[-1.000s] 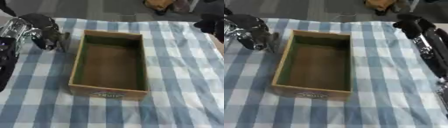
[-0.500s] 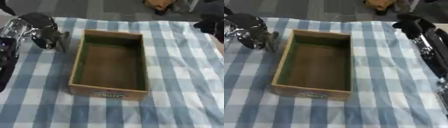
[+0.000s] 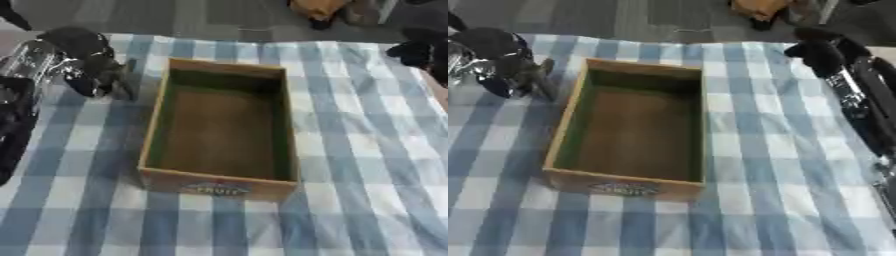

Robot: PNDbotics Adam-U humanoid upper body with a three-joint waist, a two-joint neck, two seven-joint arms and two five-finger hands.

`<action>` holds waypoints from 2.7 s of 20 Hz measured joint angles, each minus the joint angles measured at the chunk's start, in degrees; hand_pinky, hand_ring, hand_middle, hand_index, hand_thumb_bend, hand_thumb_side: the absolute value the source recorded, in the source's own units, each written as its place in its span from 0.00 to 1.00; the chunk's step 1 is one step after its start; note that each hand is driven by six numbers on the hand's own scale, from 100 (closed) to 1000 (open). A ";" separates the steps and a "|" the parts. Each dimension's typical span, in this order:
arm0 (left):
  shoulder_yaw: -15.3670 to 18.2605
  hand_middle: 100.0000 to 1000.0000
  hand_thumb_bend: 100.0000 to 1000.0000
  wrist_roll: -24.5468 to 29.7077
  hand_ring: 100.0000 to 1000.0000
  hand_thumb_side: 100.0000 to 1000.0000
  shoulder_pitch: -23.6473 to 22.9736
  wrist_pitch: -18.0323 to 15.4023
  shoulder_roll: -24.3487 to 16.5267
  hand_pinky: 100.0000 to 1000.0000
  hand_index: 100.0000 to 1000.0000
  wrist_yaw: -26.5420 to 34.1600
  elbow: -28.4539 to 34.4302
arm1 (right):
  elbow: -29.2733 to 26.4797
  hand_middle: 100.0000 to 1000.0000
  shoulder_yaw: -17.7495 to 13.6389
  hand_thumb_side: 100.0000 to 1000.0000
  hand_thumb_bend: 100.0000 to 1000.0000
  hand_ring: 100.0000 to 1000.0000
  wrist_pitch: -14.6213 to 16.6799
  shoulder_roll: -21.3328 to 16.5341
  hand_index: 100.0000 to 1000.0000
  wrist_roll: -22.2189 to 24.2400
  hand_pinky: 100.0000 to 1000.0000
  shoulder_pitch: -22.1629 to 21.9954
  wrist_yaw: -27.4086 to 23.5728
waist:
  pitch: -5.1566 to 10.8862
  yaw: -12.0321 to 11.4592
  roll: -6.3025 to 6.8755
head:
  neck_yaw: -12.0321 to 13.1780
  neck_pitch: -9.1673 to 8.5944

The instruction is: Pick up objects on the table and place them in the box.

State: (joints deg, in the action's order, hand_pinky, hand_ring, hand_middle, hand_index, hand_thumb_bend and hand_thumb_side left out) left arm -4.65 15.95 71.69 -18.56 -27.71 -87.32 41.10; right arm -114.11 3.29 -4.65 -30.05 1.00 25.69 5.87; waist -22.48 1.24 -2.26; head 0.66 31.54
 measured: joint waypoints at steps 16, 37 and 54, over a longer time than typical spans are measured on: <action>0.01 0.39 0.04 -2.41 0.50 0.14 0.00 1.37 0.05 0.45 0.46 0.36 0.00 | 0.00 0.67 0.01 1.00 0.40 0.84 0.00 0.08 0.88 0.00 0.88 -0.50 -0.46 | 0.04 -0.09 0.03 | -0.07 0.00; -0.08 0.17 0.00 -2.55 0.43 0.16 0.07 3.68 0.05 0.42 0.24 3.49 0.57 | 0.00 0.67 0.30 1.00 0.42 0.84 -0.22 0.59 0.88 0.23 0.88 -1.52 -0.54 | 2.20 -0.62 0.07 | -0.53 0.60; -4.89 0.17 0.00 4.91 0.41 0.16 1.19 1.01 0.06 0.42 0.25 19.54 9.60 | 0.00 0.67 0.35 1.00 0.48 0.84 -0.39 0.67 0.88 0.41 0.88 -2.06 -1.05 | 5.89 -1.41 1.13 | -1.54 2.95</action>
State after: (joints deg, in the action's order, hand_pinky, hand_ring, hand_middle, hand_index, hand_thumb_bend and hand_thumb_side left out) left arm -9.54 20.86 72.88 -17.56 -27.65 -67.78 50.70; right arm -114.11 3.63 -5.03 -29.38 1.41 23.63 4.82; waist -16.59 -0.17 -1.13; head -0.88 34.49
